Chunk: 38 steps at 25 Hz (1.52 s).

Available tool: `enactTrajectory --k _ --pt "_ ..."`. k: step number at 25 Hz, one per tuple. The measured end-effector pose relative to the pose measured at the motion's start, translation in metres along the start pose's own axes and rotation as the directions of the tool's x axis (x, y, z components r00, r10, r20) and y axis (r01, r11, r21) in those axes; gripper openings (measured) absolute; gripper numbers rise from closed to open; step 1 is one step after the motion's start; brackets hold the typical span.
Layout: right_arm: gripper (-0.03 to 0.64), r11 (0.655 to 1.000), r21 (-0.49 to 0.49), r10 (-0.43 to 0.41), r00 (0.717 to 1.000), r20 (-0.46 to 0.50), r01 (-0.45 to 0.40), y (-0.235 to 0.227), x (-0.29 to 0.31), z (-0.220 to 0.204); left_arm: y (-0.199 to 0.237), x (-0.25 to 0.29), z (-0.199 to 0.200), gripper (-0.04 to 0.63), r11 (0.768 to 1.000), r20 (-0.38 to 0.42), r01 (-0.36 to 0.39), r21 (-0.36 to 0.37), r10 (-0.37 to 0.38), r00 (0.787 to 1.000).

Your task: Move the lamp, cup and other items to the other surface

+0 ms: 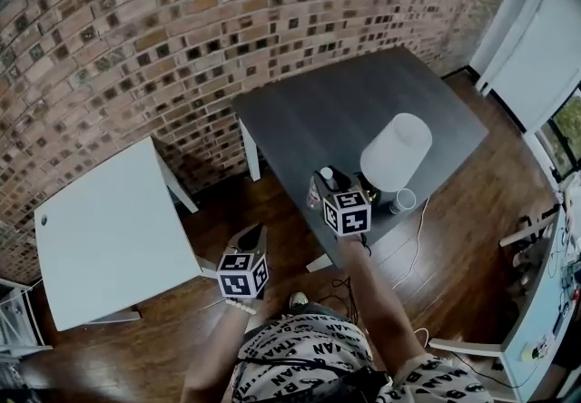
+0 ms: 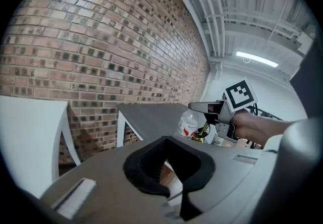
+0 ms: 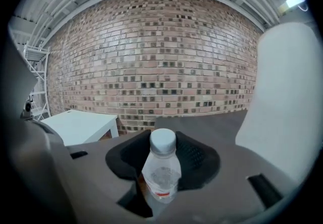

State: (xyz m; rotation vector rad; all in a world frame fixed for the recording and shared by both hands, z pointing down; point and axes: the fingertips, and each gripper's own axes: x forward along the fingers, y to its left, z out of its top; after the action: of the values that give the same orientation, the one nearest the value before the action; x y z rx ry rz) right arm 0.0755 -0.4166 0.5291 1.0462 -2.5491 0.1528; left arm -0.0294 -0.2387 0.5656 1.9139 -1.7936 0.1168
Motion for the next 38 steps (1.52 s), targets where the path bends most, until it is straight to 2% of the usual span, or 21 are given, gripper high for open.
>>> enactTrajectory --k 4,9,36,38 --pt "0.163 1.0 0.012 -0.013 1.0 0.013 0.013 -0.025 0.018 0.006 -0.003 0.021 0.003 0.003 1.0 -0.006 -0.016 -0.002 0.016 1.0" --pt "0.163 1.0 0.015 -0.01 1.0 0.012 0.01 -0.035 0.035 0.007 -0.003 0.036 0.006 0.003 1.0 -0.01 -0.029 -0.006 0.029 1.0" --pt "0.192 0.999 0.033 0.008 1.0 -0.016 -0.008 -0.039 0.051 -0.005 0.0 0.049 0.004 0.003 0.999 -0.024 -0.028 -0.024 0.027 0.999" --pt "0.253 0.999 0.04 0.002 1.0 -0.023 -0.001 -0.039 0.05 -0.006 0.0 0.047 0.004 0.002 0.999 -0.026 -0.028 -0.021 0.027 0.999"
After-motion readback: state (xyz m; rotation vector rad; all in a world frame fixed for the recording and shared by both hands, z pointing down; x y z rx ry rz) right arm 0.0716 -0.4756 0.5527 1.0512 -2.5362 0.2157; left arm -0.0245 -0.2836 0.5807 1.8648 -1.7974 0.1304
